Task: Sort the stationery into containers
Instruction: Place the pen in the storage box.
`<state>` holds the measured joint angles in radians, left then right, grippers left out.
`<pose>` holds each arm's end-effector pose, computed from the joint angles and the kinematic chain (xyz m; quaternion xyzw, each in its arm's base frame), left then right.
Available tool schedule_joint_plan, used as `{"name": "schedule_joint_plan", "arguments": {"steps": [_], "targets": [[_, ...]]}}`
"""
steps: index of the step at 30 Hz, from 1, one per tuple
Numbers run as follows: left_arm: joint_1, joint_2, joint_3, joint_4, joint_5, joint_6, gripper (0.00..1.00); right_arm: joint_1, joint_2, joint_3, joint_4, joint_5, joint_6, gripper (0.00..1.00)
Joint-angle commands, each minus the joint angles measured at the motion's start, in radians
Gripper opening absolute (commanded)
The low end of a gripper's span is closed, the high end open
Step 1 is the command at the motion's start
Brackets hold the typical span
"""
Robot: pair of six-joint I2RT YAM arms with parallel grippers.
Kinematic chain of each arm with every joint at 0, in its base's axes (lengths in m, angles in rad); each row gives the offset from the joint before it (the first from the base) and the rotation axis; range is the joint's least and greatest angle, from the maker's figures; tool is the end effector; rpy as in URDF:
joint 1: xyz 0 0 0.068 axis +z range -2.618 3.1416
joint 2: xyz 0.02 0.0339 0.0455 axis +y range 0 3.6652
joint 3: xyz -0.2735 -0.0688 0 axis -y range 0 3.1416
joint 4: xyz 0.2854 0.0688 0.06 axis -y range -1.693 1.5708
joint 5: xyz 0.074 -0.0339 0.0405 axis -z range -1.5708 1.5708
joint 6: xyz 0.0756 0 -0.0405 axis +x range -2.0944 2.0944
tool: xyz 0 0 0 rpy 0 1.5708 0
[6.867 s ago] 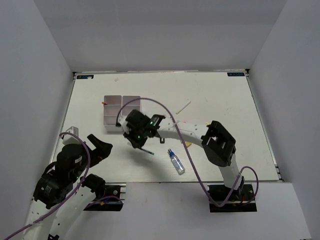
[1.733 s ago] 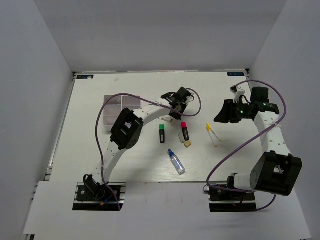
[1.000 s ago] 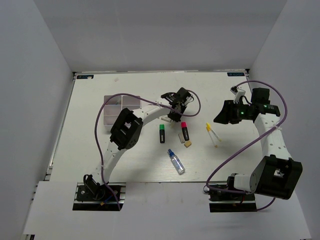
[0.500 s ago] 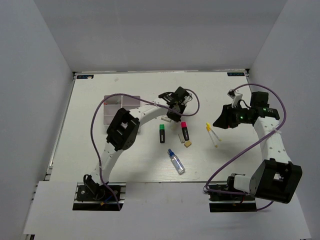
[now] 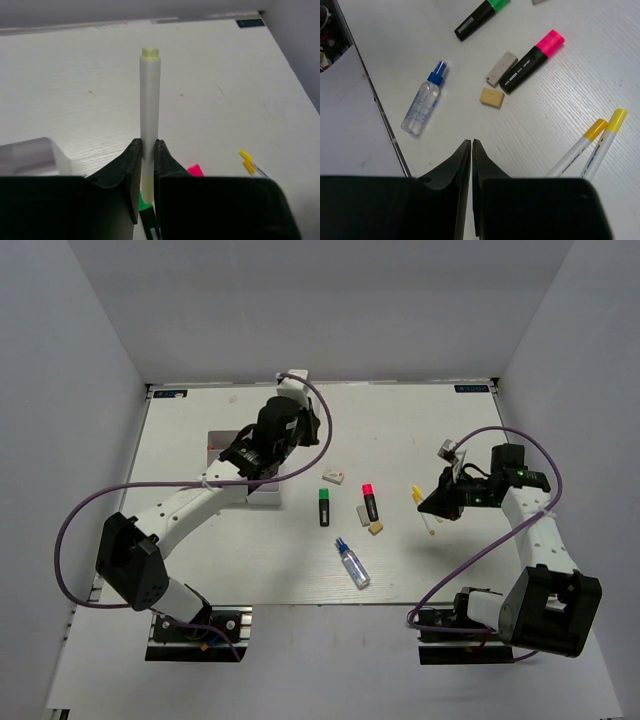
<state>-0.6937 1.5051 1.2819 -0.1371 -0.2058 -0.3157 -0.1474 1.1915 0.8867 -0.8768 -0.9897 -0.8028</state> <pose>0.3422 -0.2644 0.3296 0.0963 0.8144 -0.1997 0.5362 0.2593 0.0254 0.2323 -0.3649 0.7879 0.3365 0.3645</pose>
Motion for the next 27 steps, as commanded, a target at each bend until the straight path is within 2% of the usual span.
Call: {"name": "schedule_joint_plan", "arguments": {"steps": [1,2,8,16,23,27], "targets": [[0.014,-0.017,-0.036,0.016,-0.255,-0.045,0.00,0.008,0.010,0.011,0.004,-0.061,-0.072,0.10],[0.014,-0.028,-0.047,0.016,-0.323,-0.045,0.00,0.011,0.016,0.012,0.007,-0.058,-0.070,0.10],[0.046,-0.049,-0.142,0.103,-0.518,-0.057,0.00,0.022,0.014,0.017,0.015,-0.032,-0.076,0.11],[0.065,0.016,-0.072,0.068,-0.677,-0.121,0.00,0.025,0.014,0.003,0.018,-0.029,-0.076,0.11],[0.065,0.202,0.137,-0.235,-0.874,-0.308,0.00,0.026,0.013,0.005,0.018,-0.020,-0.075,0.13],[0.065,0.280,0.197,-0.314,-0.948,-0.362,0.00,0.023,0.014,0.003,0.016,-0.015,-0.078,0.13]]}}
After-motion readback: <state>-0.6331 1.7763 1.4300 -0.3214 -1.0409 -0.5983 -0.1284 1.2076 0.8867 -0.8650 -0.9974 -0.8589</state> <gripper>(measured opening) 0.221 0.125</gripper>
